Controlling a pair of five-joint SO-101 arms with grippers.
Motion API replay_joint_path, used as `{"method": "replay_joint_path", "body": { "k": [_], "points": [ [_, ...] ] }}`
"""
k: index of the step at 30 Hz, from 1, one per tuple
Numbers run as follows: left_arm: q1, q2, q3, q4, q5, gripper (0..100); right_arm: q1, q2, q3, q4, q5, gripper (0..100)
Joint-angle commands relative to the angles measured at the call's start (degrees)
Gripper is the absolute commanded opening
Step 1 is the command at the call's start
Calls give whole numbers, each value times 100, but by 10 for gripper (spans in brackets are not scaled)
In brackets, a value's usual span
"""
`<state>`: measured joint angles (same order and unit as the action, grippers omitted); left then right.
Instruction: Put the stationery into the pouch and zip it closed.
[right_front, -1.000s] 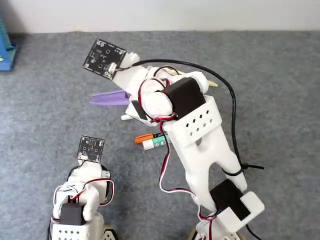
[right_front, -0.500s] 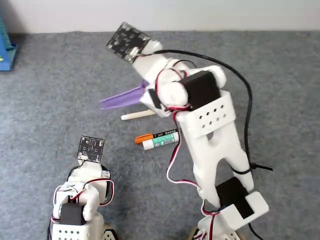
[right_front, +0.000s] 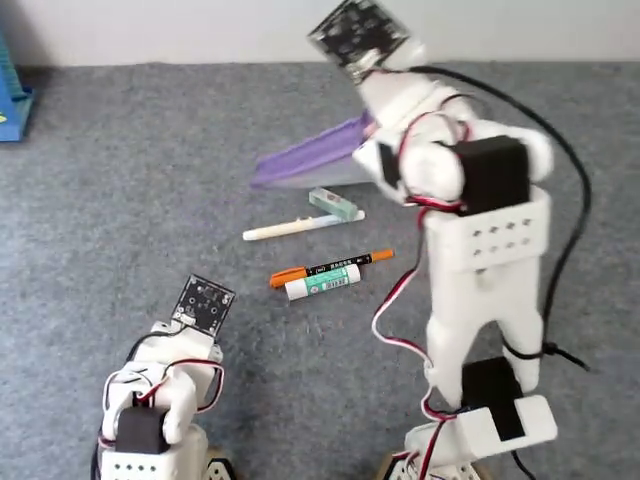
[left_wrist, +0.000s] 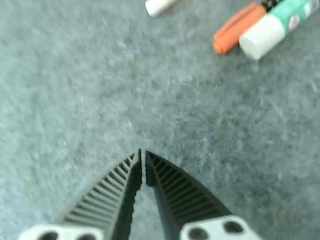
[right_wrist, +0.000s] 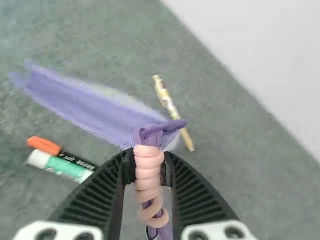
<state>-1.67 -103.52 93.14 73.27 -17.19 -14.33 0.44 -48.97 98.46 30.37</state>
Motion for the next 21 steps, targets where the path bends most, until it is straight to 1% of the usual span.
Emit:
{"method": "replay_joint_path", "body": {
  "k": [1,7,10,14,17,19,21],
  "points": [
    [-26,-79,-655,-237,-105,16,497,-312,-501,-338,246,8],
    [-35,-79,-1341,-308,-114,26,1156,-303,-545,-664,967,8],
    [-70,-79,-1745,-325,-88,88,1446,-259,-519,-989,1266,8],
    [-501,-79,-2193,-413,-70,210,1745,22,-519,-1543,1714,8],
    [-914,-79,-2325,-448,-70,256,1727,303,-519,-1930,1934,8],
    [-1108,-79,-2352,-448,-70,258,1437,470,-519,-1982,2031,8],
    [-1231,-79,-2343,-431,-70,258,1068,611,-519,-1815,2048,8]
  ]
}}
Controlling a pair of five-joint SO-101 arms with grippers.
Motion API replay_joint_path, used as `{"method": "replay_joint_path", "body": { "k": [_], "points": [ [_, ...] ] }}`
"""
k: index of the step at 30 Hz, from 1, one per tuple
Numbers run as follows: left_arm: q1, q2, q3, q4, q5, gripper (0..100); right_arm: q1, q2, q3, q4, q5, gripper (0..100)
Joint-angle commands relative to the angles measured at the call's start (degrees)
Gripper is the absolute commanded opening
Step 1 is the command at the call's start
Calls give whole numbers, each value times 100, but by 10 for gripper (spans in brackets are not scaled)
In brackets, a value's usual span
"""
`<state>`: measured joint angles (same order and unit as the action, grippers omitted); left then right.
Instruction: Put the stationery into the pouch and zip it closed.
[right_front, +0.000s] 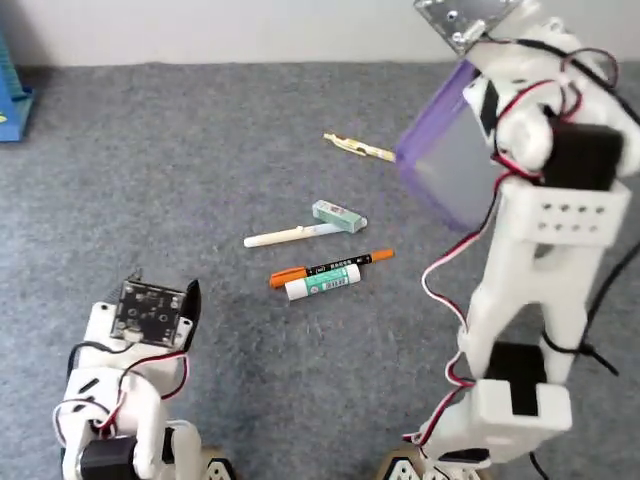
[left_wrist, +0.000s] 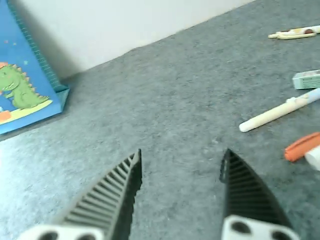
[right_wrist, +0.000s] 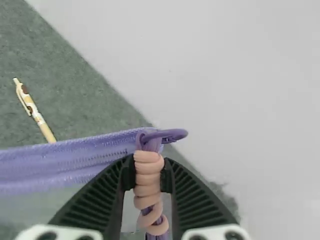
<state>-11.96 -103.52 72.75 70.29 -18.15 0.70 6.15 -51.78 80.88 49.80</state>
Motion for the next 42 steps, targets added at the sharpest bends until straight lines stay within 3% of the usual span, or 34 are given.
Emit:
{"method": "replay_joint_path", "body": {
  "k": [1,8,12,17,29,37,42],
  "points": [
    [-229,-79,-295,-123,26,258,-664,92,-237,75,114,8],
    [-404,-79,-295,-79,519,258,-2053,259,-237,1780,-167,8],
    [-396,-79,-295,185,747,258,-2316,215,-237,2185,-299,8],
    [-404,-79,-295,369,958,258,-1798,136,-237,2202,-273,8],
    [-404,-79,-295,369,993,258,330,66,-818,1745,-62,8],
    [-404,-79,-295,334,993,257,637,101,-1319,347,-53,8],
    [-413,-79,-488,360,993,257,418,119,-1292,391,132,8]
  ]
}}
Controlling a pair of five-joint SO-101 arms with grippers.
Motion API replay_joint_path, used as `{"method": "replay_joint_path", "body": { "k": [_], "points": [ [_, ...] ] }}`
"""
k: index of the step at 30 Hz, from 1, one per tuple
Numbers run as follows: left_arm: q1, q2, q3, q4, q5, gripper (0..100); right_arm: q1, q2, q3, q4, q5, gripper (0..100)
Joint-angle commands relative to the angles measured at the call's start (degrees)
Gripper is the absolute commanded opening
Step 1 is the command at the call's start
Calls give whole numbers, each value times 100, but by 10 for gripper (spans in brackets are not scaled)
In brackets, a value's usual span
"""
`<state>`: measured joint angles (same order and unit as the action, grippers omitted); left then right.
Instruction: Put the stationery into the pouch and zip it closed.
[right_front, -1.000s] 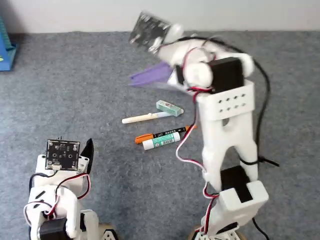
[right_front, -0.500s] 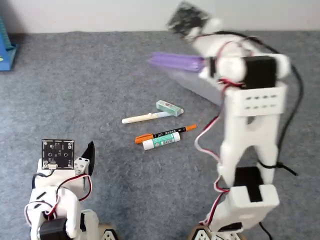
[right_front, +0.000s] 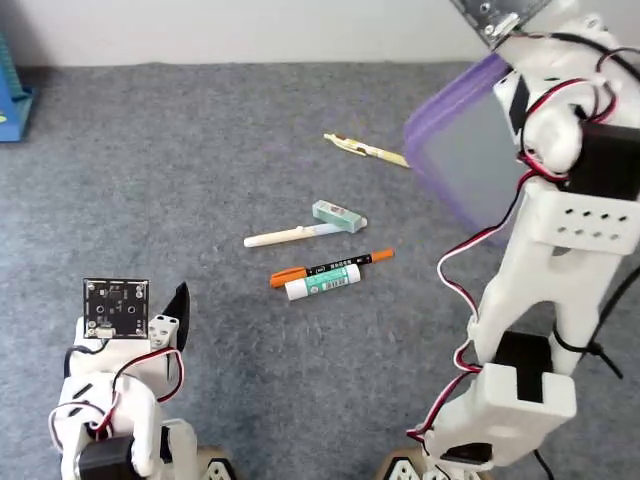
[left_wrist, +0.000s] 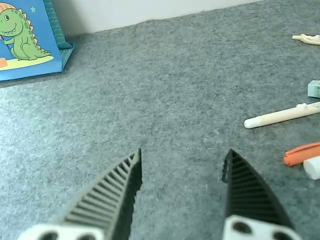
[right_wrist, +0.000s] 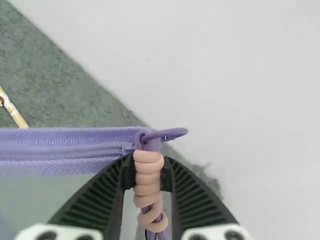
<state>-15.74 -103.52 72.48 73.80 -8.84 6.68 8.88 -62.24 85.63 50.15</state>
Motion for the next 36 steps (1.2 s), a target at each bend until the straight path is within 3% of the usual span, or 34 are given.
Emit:
{"method": "replay_joint_path", "body": {
  "k": [1,8,20,32,36],
  "points": [
    [-26,-79,-558,9,62,257,-277,-163,-246,75,97,8],
    [-35,-79,-796,18,62,257,-1226,-163,-237,1754,79,8],
    [-35,-79,-840,18,62,198,-1516,-462,413,1727,-79,8],
    [9,-79,-796,-35,62,275,-1516,-2536,3657,1736,-62,8],
    [9,-79,-637,-396,229,275,-1516,-3363,4905,1727,-18,8]
  ]
}}
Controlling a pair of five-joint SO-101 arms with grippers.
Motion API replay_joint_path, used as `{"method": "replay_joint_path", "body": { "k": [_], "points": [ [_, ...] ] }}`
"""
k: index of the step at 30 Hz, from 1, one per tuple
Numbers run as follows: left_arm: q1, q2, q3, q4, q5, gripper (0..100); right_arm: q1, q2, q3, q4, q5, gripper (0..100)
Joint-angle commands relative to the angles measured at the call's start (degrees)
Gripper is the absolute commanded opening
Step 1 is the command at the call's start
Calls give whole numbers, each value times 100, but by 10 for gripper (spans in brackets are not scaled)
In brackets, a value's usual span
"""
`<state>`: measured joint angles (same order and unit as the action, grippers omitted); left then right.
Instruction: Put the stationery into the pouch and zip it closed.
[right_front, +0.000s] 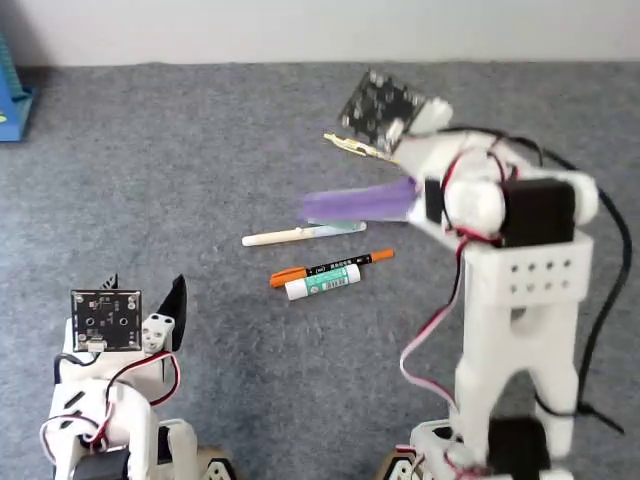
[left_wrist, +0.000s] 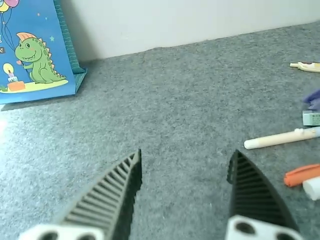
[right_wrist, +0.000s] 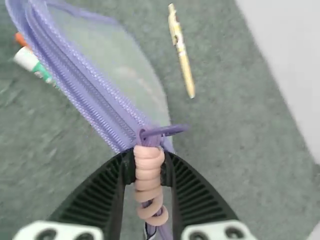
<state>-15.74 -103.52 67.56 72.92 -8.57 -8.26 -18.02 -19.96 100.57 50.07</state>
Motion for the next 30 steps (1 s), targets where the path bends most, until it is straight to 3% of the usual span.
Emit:
{"method": "replay_joint_path", "body": {
  "k": [1,10,23,30],
  "points": [
    [18,-79,-92,-422,220,275,-22,-857,967,233,88,8],
    [809,448,22,-844,325,275,-13,-1912,2251,207,246,8],
    [2567,4440,-2264,-1187,1240,275,-22,-2237,2497,180,-466,8],
    [2919,5793,-2695,-1196,1363,275,-22,-2246,2330,-40,-501,8]
  ]
}}
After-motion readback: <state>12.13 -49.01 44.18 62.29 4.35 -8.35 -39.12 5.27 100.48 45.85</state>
